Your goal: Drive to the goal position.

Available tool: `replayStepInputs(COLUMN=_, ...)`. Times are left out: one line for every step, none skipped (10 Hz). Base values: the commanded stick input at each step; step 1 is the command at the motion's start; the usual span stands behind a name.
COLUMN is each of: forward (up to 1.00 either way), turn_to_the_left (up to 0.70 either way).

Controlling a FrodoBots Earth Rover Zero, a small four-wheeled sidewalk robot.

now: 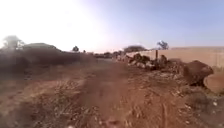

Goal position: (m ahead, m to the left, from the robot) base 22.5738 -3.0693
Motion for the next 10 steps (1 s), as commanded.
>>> replayStepInputs(forward=0.7, turn_to_the_left=0.0)
replayStepInputs(forward=0.7, turn_to_the_left=0.0)
replayStepInputs(forward=0.7, turn_to_the_left=0.0)
replayStepInputs(forward=0.7, turn_to_the_left=0.0)
replayStepInputs(forward=0.7, turn_to_the_left=0.0)
replayStepInputs(forward=0.7, turn_to_the_left=0.0)
replayStepInputs(forward=0.7, turn_to_the_left=0.0)
replayStepInputs(forward=0.7, turn_to_the_left=0.0)
replayStepInputs(forward=0.7, turn_to_the_left=0.0)
replayStepInputs(forward=0.7, turn_to_the_left=0.0)
